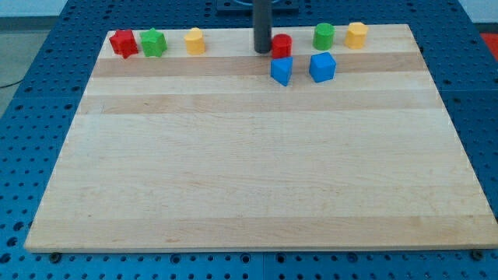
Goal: Push the red circke closer to the blue cube
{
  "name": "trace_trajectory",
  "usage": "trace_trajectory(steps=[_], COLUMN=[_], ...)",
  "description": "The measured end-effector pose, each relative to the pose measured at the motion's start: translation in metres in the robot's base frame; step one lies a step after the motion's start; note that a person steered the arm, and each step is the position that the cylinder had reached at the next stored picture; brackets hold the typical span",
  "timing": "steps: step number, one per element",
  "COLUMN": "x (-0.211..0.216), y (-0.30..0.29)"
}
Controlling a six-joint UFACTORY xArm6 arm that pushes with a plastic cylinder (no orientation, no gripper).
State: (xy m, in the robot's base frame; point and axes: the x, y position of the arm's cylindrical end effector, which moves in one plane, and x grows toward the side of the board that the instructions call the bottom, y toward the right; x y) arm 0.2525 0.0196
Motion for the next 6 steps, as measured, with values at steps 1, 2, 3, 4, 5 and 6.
trace_trajectory(steps=[1, 2, 3, 4, 5, 6], x=[-0.021, -0.041, -0.030, -0.002, 0.014, 0.017], y=[0.001, 0.001, 0.005, 0.014, 0.025, 0.027])
